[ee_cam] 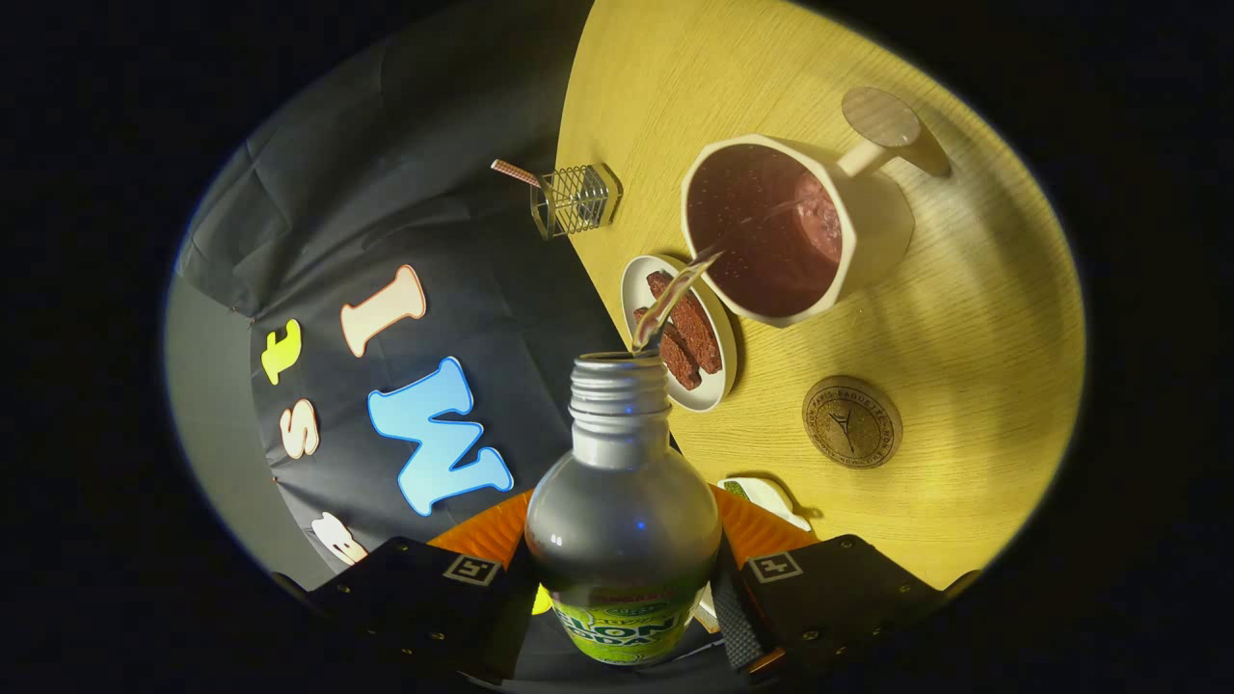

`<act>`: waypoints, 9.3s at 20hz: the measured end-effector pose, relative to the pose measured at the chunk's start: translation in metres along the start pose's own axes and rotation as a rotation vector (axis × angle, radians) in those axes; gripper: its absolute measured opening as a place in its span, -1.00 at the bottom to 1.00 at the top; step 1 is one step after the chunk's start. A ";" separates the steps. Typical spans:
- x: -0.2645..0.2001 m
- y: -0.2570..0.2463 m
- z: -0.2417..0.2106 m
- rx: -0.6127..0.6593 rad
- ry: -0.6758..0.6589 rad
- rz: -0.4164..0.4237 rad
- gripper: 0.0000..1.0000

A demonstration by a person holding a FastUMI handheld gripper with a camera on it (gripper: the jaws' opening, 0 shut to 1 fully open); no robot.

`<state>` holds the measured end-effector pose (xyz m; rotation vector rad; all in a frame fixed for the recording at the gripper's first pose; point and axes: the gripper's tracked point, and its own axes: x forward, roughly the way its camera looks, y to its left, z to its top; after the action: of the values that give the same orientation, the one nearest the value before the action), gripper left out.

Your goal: Take the bottle from table, then pour the juice into the cup, finally place the bottle on the coaster

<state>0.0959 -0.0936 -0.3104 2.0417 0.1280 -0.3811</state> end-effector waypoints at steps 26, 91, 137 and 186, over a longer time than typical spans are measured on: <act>0.013 -0.013 0.031 0.108 -0.049 -0.043 0.55; 0.013 0.005 0.033 -0.282 0.033 0.033 0.56; -0.001 0.013 -0.072 -2.192 -0.187 0.193 0.60; -0.143 0.180 -0.160 -2.153 -0.169 0.395 0.96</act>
<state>0.0395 -0.0302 -0.0433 -0.1170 -0.0160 -0.0055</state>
